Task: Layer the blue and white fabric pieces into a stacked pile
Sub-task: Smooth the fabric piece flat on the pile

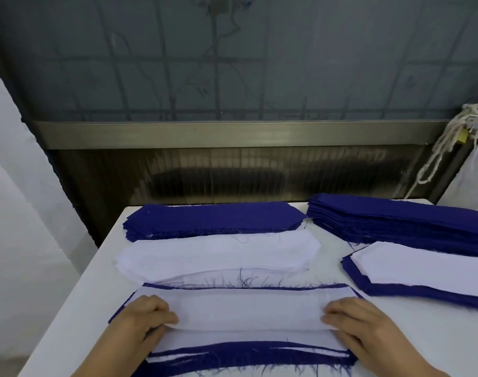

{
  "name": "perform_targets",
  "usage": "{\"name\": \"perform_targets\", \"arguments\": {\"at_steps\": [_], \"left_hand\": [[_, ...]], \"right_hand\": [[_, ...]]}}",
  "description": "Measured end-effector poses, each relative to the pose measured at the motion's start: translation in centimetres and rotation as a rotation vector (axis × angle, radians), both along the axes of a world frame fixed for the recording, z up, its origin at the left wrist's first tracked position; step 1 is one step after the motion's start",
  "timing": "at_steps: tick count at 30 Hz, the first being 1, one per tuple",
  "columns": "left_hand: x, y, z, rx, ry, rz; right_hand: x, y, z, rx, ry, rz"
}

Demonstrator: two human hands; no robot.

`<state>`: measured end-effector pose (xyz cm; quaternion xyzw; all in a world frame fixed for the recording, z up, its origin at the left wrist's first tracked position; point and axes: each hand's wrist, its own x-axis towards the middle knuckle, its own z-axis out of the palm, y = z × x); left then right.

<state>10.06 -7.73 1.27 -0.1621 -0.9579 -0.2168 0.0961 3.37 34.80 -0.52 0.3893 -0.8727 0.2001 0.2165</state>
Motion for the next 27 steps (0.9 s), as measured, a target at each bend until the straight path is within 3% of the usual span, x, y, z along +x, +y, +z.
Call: {"name": "perform_targets", "arguments": {"at_steps": [4,8,10,19,23,27], "left_hand": [[0.1,-0.1,0.8,-0.031,-0.029,-0.042],[0.7,-0.2,1.1,0.140,-0.153,0.094],[0.1,0.0,1.2,0.133,-0.205,0.064],[-3.2,-1.3,2.6,-0.124,-0.468,0.092],[-6.3,-0.6,3.1,-0.066,-0.351,0.136],[-11.2,2.0,3.1,-0.024,-0.229,0.162]], "right_hand": [[0.5,-0.3,0.7,0.026,-0.079,-0.001],[1.0,-0.1,1.3,0.014,-0.230,-0.036],[0.8,-0.6,1.6,0.018,-0.247,-0.044],[-2.8,0.1,3.2,0.302,-0.479,-0.116],[-6.0,-0.6,4.6,0.397,-0.492,-0.156],[-9.8,-4.3,5.5,0.221,-0.525,-0.117]]}}
